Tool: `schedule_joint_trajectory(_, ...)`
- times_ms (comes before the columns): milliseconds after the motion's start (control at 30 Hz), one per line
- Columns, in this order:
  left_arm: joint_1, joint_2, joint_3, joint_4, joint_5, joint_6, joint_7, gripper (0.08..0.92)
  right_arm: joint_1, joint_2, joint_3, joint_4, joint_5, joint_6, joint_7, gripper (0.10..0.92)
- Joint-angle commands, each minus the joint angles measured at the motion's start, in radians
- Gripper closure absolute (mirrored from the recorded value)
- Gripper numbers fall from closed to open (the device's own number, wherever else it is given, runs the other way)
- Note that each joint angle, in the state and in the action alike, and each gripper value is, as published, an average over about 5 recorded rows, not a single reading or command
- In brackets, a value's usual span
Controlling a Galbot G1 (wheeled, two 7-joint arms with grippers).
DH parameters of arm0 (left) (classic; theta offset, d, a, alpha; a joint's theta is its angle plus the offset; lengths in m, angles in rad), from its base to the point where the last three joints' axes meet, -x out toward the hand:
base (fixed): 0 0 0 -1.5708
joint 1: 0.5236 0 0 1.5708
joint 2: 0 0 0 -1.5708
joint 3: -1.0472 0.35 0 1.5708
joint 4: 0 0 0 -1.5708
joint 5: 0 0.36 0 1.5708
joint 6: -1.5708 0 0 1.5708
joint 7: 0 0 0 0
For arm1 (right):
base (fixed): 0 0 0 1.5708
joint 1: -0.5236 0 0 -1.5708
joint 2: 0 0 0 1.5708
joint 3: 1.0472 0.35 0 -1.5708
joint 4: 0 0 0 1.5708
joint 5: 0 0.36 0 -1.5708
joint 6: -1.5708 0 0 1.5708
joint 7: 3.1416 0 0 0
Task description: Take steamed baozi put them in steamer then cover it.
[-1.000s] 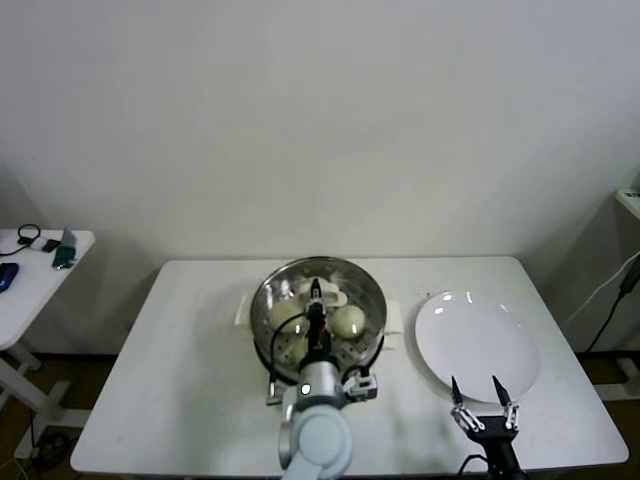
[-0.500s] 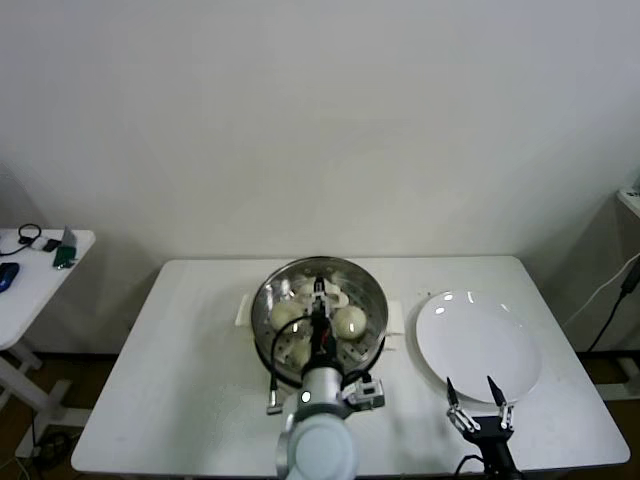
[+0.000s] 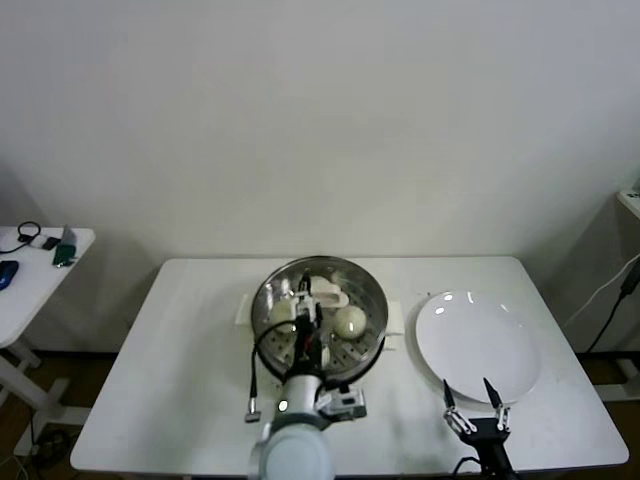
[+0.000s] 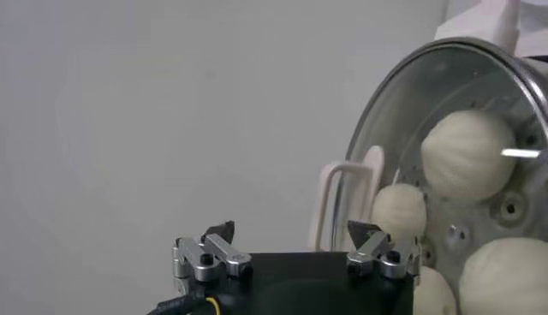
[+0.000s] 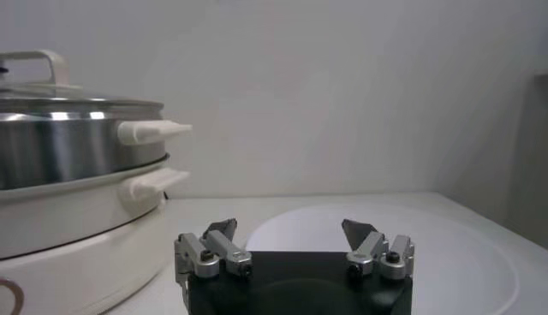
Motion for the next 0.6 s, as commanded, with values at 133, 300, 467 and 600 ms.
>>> schedule_joint_trajectory(133,0.071,0.261,-0.196,-0.173,-0.469,-0.167,-0.171,0.177,0.009,-0.004,-0.011,0.008,-0.004,-0.015,0.004,0.203)
schedule_joint_trajectory(300,0.119,0.329,-0.366,-0.175,-0.693,-0.264,-0.229,0.177,0.015,-0.01,-0.017,0.023,0.012,-0.024,0.022,0.203)
schedule_joint_trajectory(467,0.144,0.337,-0.564,-0.175,-0.879,-0.374,-0.247,0.177,0.023,-0.024,-0.027,0.046,0.018,-0.034,0.045,0.203)
schedule_joint_trajectory(600,0.188,0.328,-0.744,-0.173,-1.153,-0.372,-0.226,0.177,0.027,-0.037,-0.037,0.083,0.02,-0.051,0.079,0.203)
